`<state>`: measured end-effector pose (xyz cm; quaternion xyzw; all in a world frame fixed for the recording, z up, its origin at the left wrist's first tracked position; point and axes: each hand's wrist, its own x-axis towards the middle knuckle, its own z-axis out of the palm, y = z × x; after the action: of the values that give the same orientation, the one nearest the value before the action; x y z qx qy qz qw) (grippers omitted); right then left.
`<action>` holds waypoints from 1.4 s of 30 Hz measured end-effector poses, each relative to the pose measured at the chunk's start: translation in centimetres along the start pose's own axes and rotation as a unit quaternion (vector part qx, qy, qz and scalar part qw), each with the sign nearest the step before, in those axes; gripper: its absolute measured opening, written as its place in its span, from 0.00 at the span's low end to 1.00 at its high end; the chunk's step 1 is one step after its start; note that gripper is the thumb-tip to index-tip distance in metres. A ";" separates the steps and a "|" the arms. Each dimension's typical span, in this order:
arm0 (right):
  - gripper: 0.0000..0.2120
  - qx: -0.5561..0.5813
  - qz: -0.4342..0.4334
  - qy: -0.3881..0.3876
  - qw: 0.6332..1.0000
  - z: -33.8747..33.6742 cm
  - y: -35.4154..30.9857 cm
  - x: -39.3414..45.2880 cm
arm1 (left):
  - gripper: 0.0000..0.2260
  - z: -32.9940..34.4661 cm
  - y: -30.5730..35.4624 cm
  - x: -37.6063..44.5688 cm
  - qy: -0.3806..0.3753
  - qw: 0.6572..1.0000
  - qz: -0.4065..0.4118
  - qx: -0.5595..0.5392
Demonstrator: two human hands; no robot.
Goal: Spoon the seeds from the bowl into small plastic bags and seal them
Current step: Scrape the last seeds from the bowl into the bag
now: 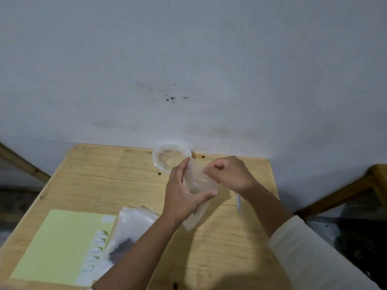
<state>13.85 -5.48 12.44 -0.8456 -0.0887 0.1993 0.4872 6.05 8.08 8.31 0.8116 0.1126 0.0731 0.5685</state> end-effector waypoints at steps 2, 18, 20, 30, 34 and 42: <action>0.05 -0.031 -0.029 -0.001 0.999 0.2 -1.3 -0.4 | 0.41 -1.3 -0.2 -0.3 0.009 0.999 -0.011 -0.039; 0.14 0.165 -0.098 0.170 0.967 11.1 -6.3 -8.4 | 0.09 -14.0 -0.2 -5.5 0.126 0.983 0.016 -0.132; 0.13 0.143 -0.124 0.182 0.965 12.0 -6.8 -9.2 | 0.07 -15.6 -0.5 -6.0 0.087 0.990 0.054 -0.093; 0.11 0.159 -0.119 0.139 0.970 14.6 -8.4 -11.8 | 0.10 -19.6 -1.4 -7.3 0.003 0.993 0.085 -0.077; 0.10 0.184 -0.106 0.133 0.968 15.5 -8.7 -11.6 | 0.08 -20.2 -1.4 -7.7 0.001 0.994 0.079 -0.075; 0.04 0.159 -0.094 0.104 0.977 17.4 -9.8 -11.5 | 0.02 -20.7 -1.4 -7.9 -0.028 0.994 0.092 -0.042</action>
<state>-3.48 9.29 15.98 -0.7613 -0.0832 0.0750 0.6386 -6.81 25.18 14.17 0.7957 0.0182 0.1073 0.5958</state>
